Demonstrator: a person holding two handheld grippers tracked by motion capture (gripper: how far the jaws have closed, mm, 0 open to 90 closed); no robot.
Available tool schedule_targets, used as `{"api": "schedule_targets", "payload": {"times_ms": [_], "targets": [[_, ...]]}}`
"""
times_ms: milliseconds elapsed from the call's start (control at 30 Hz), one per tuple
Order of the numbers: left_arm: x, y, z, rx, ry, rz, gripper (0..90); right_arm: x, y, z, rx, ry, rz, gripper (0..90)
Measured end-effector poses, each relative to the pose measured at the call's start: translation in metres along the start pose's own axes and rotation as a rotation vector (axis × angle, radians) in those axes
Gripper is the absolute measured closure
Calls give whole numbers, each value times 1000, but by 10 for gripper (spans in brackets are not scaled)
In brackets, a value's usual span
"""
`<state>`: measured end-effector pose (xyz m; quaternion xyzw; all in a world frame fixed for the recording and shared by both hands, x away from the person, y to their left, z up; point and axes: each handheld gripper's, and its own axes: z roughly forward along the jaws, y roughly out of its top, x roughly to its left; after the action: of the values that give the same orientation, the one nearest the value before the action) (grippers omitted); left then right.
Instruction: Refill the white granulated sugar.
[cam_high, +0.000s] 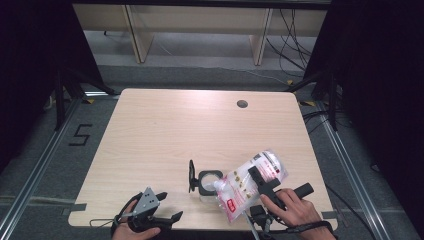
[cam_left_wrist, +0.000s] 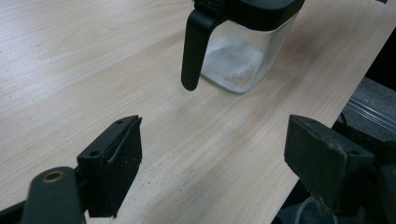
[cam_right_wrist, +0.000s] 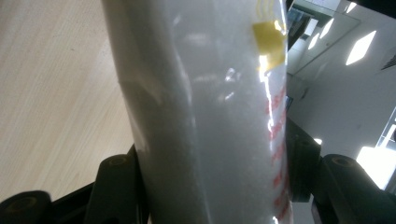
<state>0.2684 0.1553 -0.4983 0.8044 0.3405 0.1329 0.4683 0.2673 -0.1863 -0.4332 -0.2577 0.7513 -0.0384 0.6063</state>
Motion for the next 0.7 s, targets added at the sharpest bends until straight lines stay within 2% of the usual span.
{"api": "schedule_targets", "payload": {"times_ms": [100,133,167,267,300,333,433,567,700], "targets": [[0,0,0,-1,0,1,186,0,1,-1,-2,2,-1,461],[0,0,0,-1,0,0,186,0,1,-1,2,1,12,461],[0,0,0,0,5,-2,186,-2,1,0,-11,-6,-11,461],[0,0,0,-2,0,0,186,-2,1,-1,-14,-4,-11,461],[0,0,0,-1,0,-1,186,-1,1,-1,-11,0,-5,461],[0,0,0,-2,1,-3,186,2,0,-1,-8,-12,33,461],[0,0,0,-2,-1,-1,186,0,-1,0,-7,-17,15,461],[0,0,0,-2,0,-2,186,1,-4,-1,6,-12,45,461],[0,0,0,-2,5,-3,186,0,-6,-1,3,-14,40,462]]}}
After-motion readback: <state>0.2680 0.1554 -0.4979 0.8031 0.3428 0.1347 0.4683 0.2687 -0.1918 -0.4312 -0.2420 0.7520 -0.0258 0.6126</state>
